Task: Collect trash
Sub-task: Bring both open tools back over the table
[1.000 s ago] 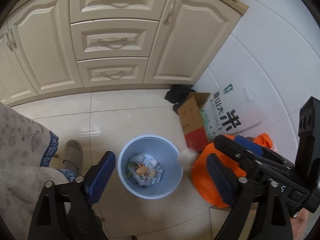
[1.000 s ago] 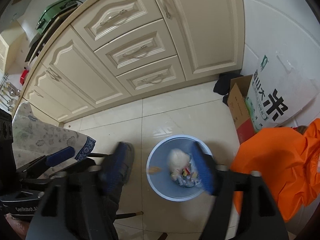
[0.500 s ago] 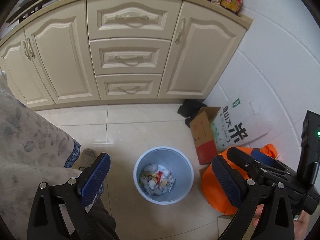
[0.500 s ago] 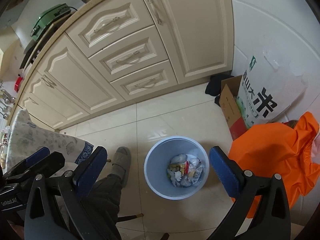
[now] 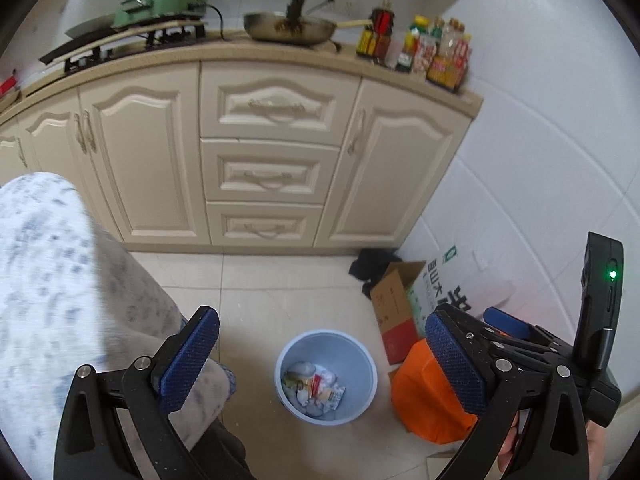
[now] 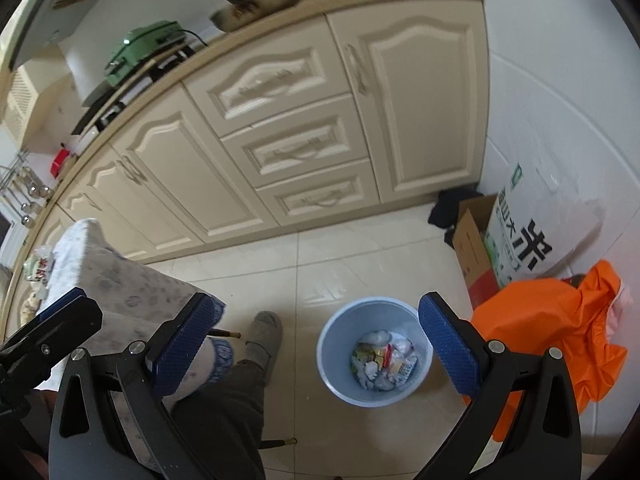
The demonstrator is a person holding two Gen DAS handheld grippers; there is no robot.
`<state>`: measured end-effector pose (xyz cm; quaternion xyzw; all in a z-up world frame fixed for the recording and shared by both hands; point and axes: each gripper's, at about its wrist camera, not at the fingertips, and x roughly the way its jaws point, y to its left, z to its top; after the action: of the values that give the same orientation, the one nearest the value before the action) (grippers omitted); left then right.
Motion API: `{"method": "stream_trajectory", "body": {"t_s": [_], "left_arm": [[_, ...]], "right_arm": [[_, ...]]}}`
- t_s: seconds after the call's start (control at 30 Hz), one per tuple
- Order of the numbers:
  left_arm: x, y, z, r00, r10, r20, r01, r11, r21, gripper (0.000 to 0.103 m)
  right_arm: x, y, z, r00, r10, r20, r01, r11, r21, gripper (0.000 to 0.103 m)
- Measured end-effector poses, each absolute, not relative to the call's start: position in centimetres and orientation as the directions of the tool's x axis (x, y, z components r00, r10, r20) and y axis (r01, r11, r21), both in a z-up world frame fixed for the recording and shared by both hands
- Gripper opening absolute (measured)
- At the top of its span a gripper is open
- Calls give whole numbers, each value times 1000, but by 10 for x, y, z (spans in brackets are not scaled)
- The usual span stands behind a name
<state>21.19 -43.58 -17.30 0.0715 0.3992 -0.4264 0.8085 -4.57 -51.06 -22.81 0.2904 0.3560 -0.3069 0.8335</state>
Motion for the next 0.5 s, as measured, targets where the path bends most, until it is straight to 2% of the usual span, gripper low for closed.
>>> {"method": "stream_trajectory", "body": {"t_s": [0.2, 0.5], "left_arm": [[203, -364, -137, 381, -669, -638, 736, 637, -229, 102], [184, -253, -95, 520, -658, -545, 683, 703, -198, 102]], "right_arm": [[-28, -476, -188, 608, -324, -725, 672, 697, 252, 103], [14, -405, -133, 701, -302, -646, 549, 807, 219, 103]]}}
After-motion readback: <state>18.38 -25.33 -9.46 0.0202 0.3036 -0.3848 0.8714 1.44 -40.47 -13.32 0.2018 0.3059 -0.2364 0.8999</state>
